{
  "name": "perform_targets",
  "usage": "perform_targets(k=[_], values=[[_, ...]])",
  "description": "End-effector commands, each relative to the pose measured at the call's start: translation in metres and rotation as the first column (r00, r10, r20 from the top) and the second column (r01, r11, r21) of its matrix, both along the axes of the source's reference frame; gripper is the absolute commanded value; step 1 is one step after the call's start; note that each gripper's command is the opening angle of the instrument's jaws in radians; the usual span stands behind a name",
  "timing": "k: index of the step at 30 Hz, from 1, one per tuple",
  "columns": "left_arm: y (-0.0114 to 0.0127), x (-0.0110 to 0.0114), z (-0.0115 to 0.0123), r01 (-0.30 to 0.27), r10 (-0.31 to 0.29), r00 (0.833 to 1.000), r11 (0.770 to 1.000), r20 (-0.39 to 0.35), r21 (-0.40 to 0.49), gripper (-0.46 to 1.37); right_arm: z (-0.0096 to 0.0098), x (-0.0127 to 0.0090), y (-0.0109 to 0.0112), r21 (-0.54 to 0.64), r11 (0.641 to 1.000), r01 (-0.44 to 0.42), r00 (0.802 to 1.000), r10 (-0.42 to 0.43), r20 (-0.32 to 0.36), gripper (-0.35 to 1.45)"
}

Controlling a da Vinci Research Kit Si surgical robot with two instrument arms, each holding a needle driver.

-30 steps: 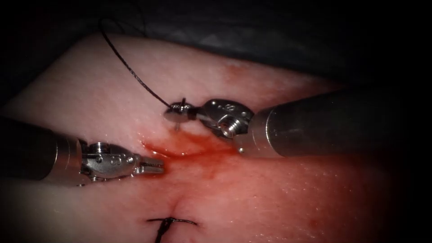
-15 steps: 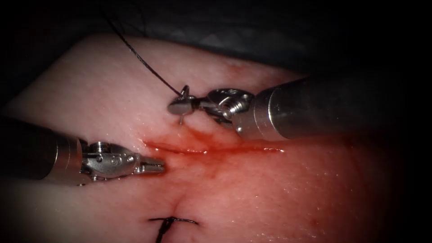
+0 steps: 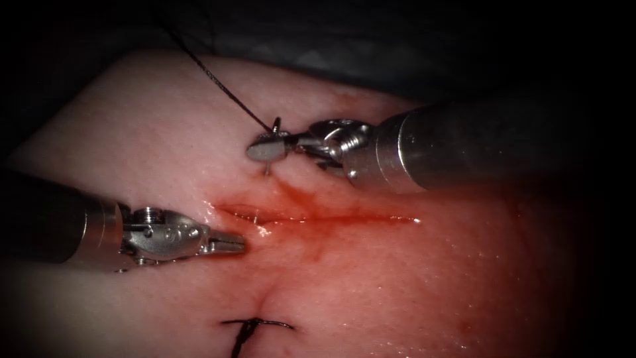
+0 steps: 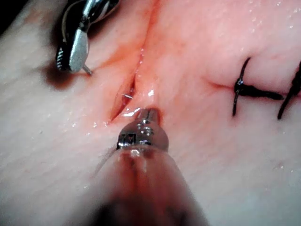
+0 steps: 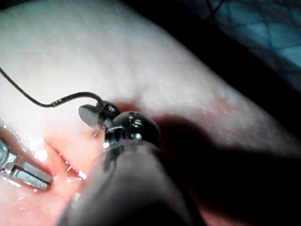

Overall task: Wound Closure
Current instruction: Throw the needle through the top side of the incision with the right tool

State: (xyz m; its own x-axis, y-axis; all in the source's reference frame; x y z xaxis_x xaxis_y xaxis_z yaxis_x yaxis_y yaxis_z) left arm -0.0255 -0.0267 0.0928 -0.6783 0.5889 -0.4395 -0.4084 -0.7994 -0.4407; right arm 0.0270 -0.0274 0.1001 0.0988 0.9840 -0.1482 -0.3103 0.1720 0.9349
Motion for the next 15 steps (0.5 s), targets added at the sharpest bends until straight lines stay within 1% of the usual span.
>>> perform_targets(k=[1,15], values=[[0.0000,0.0000,0.0000,-0.003,0.003,1.000,1.000,0.002,0.003,-0.17,0.0000,0.0000,0.0000,-0.001,1.000,-0.002,1.000,0.002,0.001,-0.35],[-0.0002,0.0000,0.0001,-0.002,0.002,1.000,1.000,-0.003,0.008,-0.17,-0.0005,-0.0003,0.0015,-0.058,0.998,-0.013,1.000,0.014,0.021,-0.35]])
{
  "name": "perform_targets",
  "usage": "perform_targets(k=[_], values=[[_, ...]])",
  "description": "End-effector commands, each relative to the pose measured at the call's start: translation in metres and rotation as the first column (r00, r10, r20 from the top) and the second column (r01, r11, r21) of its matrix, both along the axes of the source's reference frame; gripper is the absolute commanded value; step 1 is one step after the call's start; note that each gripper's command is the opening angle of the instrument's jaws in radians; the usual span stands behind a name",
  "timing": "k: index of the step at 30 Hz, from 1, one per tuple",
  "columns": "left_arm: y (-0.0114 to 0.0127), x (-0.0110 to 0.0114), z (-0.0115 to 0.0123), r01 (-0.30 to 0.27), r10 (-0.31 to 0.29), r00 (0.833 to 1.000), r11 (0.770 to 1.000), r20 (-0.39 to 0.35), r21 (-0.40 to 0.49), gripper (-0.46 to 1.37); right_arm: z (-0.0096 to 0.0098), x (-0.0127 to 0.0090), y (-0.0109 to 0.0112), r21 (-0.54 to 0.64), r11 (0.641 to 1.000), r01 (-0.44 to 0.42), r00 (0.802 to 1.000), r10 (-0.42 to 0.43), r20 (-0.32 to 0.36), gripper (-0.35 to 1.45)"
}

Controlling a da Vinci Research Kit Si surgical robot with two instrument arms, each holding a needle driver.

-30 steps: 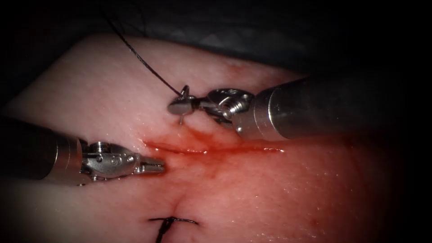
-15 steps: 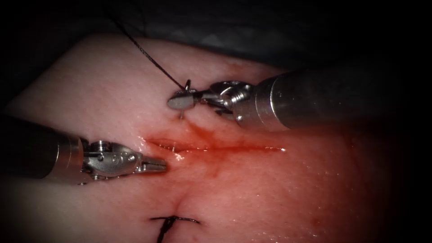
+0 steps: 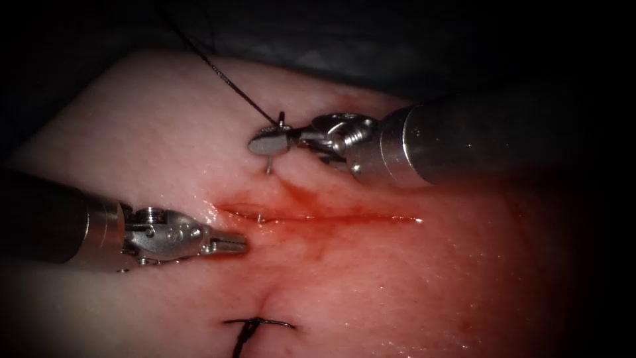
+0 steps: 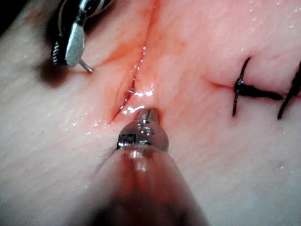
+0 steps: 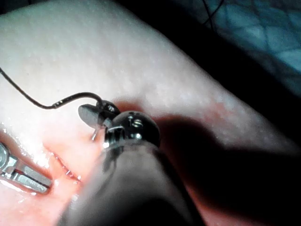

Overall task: Wound Closure
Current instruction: Throw the needle through the top side of the incision with the right tool

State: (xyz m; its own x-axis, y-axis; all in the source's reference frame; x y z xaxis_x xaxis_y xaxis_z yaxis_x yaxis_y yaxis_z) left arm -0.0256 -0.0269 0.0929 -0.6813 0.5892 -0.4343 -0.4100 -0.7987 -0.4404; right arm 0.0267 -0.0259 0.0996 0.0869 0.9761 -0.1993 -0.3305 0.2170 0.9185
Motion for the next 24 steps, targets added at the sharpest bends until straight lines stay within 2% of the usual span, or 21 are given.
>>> perform_targets(k=[1,6,14,18,21,23,24], values=[[0.0000,0.0000,0.0000,-0.001,0.001,1.000,1.000,0.003,0.005,-0.17,-0.0001,0.0000,0.0000,-0.004,1.000,0.002,1.000,-0.002,0.002,-0.35],[0.0000,0.0000,0.0000,-0.002,0.001,1.000,1.000,0.003,0.005,-0.15,0.0000,0.0001,-0.0008,0.002,1.000,0.018,1.000,-0.018,0.014,-0.35],[0.0001,0.0001,0.0000,-0.002,0.002,1.000,1.000,0.004,0.006,-0.12,0.0004,0.0005,-0.0030,0.152,0.987,0.050,0.998,-0.054,0.021,-0.35],[0.0002,0.0001,0.0000,-0.003,0.002,1.000,1.000,0.004,0.006,-0.07,0.0003,0.0007,-0.0037,0.307,0.950,0.056,0.998,-0.060,0.004,-0.35],[0.0003,0.0002,0.0001,-0.004,0.004,1.000,1.000,0.005,0.006,-0.07,0.0001,0.0008,-0.0039,0.446,0.894,0.045,0.999,-0.041,-0.019,-0.35],[0.0003,0.0002,0.0001,-0.004,0.004,1.000,1.000,0.005,0.006,-0.07,0.0001,0.0010,-0.0041,0.507,0.861,0.047,0.999,-0.035,-0.032,-0.35],[0.0003,0.0002,0.0001,-0.004,0.004,1.000,1.000,0.005,0.006,-0.06,0.0001,0.0011,-0.0042,0.506,0.861,0.054,0.998,-0.042,-0.036,-0.35]])
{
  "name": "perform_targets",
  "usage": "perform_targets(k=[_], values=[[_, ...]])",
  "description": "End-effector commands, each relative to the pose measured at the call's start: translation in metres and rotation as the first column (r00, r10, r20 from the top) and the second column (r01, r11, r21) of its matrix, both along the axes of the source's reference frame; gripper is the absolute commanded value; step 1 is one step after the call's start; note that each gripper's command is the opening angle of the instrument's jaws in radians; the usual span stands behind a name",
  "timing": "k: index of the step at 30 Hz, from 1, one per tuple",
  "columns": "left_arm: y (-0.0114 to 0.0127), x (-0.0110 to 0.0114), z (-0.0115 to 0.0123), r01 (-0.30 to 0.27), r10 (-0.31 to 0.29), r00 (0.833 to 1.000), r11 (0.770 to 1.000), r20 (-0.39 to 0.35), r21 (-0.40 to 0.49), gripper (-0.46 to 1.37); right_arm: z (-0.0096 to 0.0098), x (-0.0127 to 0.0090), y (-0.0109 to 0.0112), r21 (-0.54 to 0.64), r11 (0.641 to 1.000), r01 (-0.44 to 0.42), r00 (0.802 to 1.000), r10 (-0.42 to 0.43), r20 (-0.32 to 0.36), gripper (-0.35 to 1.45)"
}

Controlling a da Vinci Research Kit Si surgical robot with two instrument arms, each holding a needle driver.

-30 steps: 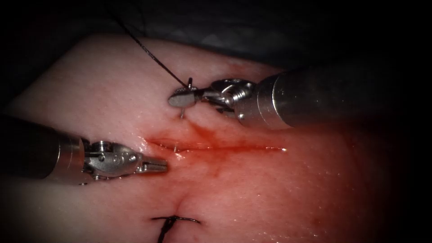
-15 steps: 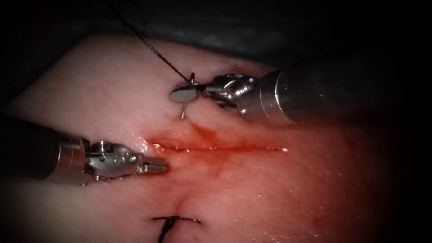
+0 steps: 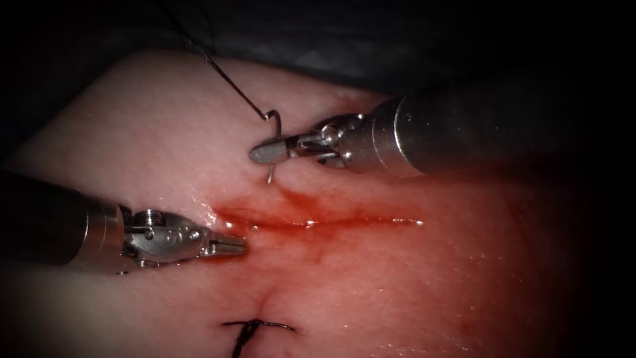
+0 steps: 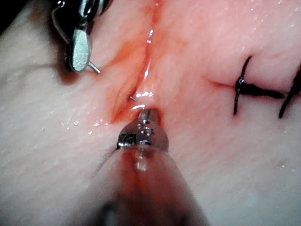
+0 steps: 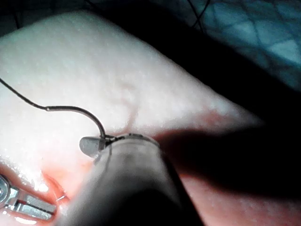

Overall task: Wound Closure
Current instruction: Throw the needle through the top side of the incision with the right tool

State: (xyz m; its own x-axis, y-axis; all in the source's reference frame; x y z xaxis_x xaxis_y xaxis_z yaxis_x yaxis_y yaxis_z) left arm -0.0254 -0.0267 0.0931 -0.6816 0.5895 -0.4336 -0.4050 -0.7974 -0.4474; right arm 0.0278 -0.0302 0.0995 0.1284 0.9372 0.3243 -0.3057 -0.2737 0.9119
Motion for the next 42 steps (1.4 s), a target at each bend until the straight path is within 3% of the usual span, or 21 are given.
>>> perform_targets(k=[1,12,18,21,23,25,26,28,34,36,37,38,39,40,42], values=[[0.0000,0.0000,0.0000,-0.001,0.001,1.000,1.000,0.001,-0.001,-0.05,0.0002,0.0002,0.0000,0.005,1.000,0.018,1.000,-0.018,-0.001,-0.35],[0.0001,0.0002,-0.0001,-0.003,0.003,1.000,1.000,0.003,0.001,-0.03,0.0001,0.0027,-0.0025,0.054,0.996,0.075,0.993,-0.070,-0.091,-0.35],[0.0003,0.0007,-0.0004,-0.003,0.003,1.000,1.000,-0.002,-0.004,-0.06,0.0002,0.0028,-0.0017,0.026,1.000,0.015,0.999,-0.014,-0.031,-0.35],[0.0003,0.0007,-0.0004,-0.003,0.003,1.000,1.000,-0.002,-0.004,-0.08,0.0004,0.0021,-0.0009,-0.086,0.996,-0.022,0.999,0.019,-0.031,-0.35],[0.0003,0.0007,-0.0004,-0.003,0.003,1.000,1.000,-0.002,-0.004,-0.08,0.0006,0.0018,-0.0004,-0.171,0.985,-0.027,0.999,0.021,-0.041,0.20],[0.0003,0.0007,-0.0004,-0.003,0.003,1.000,1.000,-0.002,-0.004,-0.10,0.0007,0.0013,0.0001,-0.237,0.971,-0.035,0.999,0.024,-0.049,0.61],[0.0003,0.0007,-0.0004,-0.003,0.003,1.000,1.000,-0.002,-0.004,-0.11,0.0008,0.0011,0.0004,-0.269,0.962,-0.038,0.998,0.025,-0.052,0.67],[0.0002,0.0007,-0.0003,-0.002,0.002,1.000,1.000,-0.003,-0.004,-0.14,0.0008,0.0004,0.0014,-0.390,0.920,-0.034,0.999,0.016,-0.050,0.85],[0.0002,0.0006,-0.0003,-0.002,0.002,1.000,1.000,-0.003,-0.005,-0.18,0.0003,-0.0008,0.0039,-0.589,0.808,-0.008,1.000,-0.002,-0.017,0.91],[0.0002,0.0007,-0.0004,-0.004,0.004,1.000,1.000,-0.005,-0.003,-0.20,0.0000,-0.0012,0.0048,-0.693,0.721,0.028,0.999,-0.038,0.001,0.89],[0.0001,0.0007,-0.0004,-0.004,0.004,1.000,1.000,-0.005,-0.003,-0.20,-0.0004,-0.0014,0.0057,-0.762,0.645,0.056,0.998,-0.063,0.020,0.95],[0.0001,0.0007,-0.0004,-0.004,0.004,1.000,1.000,-0.005,-0.003,-0.21,-0.0005,-0.0015,0.0060,-0.781,0.621,0.065,0.997,-0.071,0.027,0.98],[0.0001,0.0007,-0.0004,-0.004,0.004,1.000,1.000,-0.005,-0.003,-0.22,-0.0009,-0.0017,0.0064,-0.819,0.568,0.084,0.995,-0.086,0.042,0.99],[0.0001,0.0007,-0.0004,-0.004,0.004,1.000,1.000,-0.005,-0.003,-0.22,-0.0010,-0.0017,0.0065,-0.830,0.551,0.090,0.995,-0.091,0.047,0.99],[0.0001,0.0007,-0.0004,-0.004,0.004,1.000,1.000,-0.005,-0.003,-0.23,-0.0015,-0.0016,0.0064,-0.882,0.457,0.113,0.991,-0.111,0.070,1.14]])
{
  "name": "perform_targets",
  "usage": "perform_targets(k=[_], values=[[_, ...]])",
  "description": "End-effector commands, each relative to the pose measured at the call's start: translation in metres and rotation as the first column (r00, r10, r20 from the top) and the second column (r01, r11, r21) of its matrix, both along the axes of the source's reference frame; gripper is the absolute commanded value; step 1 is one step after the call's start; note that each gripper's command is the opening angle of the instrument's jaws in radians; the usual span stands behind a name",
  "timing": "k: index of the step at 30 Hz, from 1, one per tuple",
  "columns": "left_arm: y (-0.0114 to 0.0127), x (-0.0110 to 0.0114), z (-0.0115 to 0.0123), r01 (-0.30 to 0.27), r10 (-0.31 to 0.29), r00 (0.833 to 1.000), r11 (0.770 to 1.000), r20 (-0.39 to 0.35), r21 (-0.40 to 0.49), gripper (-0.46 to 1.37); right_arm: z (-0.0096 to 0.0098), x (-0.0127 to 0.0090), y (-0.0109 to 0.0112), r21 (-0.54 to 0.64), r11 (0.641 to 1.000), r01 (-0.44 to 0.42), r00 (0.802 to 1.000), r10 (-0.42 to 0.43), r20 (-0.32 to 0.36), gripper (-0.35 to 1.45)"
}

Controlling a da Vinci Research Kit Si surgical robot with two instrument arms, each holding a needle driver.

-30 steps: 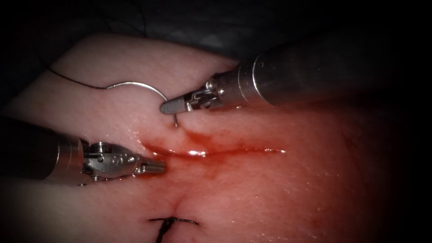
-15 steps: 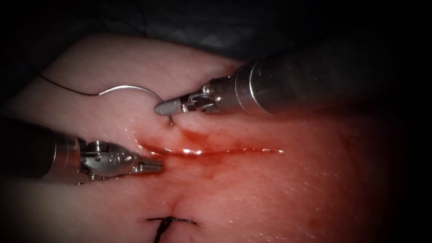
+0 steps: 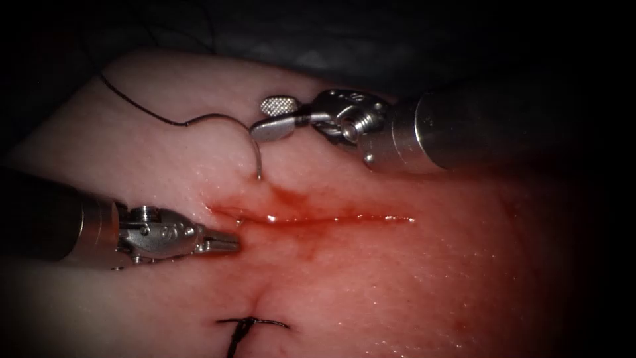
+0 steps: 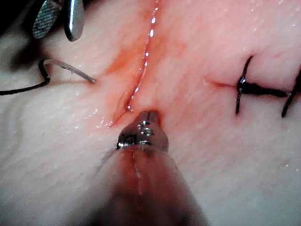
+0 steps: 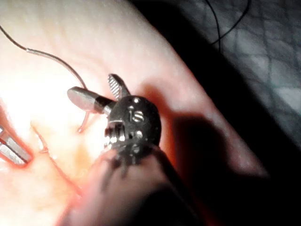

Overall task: Wound Closure
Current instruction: Throw the needle through the top side of the incision with the right tool

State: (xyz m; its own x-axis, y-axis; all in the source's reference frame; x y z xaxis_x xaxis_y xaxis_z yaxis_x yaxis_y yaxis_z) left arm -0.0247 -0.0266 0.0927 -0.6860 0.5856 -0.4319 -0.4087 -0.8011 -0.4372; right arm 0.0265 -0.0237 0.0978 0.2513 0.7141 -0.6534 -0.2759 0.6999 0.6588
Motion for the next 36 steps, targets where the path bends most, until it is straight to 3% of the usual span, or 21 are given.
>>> perform_targets(k=[1,4,11,15,16,23,30,33,34,36], values=[[0.0000,0.0000,0.0000,-0.004,0.003,1.000,1.000,0.005,0.005,-0.23,0.0002,-0.0002,-0.0002,-0.037,0.999,0.003,1.000,-0.003,0.001,1.17],[-0.0001,0.0001,0.0000,-0.004,0.004,1.000,1.000,0.005,0.005,-0.23,-0.0002,0.0000,-0.0010,-0.133,0.991,0.020,1.000,-0.018,0.013,1.18],[-0.0001,0.0002,0.0000,-0.007,0.007,1.000,1.000,0.003,0.006,-0.25,-0.0010,0.0020,-0.0028,-0.293,0.950,0.113,0.983,-0.064,0.173,1.18],[-0.0001,0.0002,0.0000,-0.007,0.007,1.000,1.000,0.004,0.006,-0.26,-0.0011,0.0029,-0.0030,-0.347,0.927,0.142,0.978,-0.077,0.194,1.14],[-0.0001,0.0002,0.0000,-0.007,0.007,1.000,1.000,0.004,0.006,-0.26,-0.0010,0.0035,-0.0029,-0.389,0.907,0.160,0.971,-0.074,0.226,1.14],[-0.0001,0.0002,0.0000,-0.007,0.007,1.000,1.000,0.004,0.006,-0.28,-0.0008,0.0047,-0.0031,-0.413,0.883,0.223,0.956,-0.115,0.269,1.08],[-0.0002,0.0001,-0.0001,-0.006,0.006,1.000,1.000,0.003,0.006,-0.28,0.0000,0.0057,-0.0034,-0.445,0.863,0.239,0.943,-0.097,0.318,0.91],[-0.0002,0.0001,-0.0001,-0.006,0.006,1.000,1.000,0.003,0.006,-0.29,0.0004,0.0062,-0.0035,-0.460,0.853,0.246,0.941,-0.096,0.326,0.64],[-0.0002,0.0001,-0.0001,-0.006,0.006,1.000,1.000,0.003,0.006,-0.29,0.0005,0.0062,-0.0035,-0.468,0.847,0.253,0.939,-0.099,0.329,0.37],[-0.0002,0.0001,-0.0001,-0.006,0.006,1.000,1.000,0.003,0.006,-0.29,0.0004,0.0062,-0.0035,-0.471,0.844,0.256,0.939,-0.100,0.330,0.14]])
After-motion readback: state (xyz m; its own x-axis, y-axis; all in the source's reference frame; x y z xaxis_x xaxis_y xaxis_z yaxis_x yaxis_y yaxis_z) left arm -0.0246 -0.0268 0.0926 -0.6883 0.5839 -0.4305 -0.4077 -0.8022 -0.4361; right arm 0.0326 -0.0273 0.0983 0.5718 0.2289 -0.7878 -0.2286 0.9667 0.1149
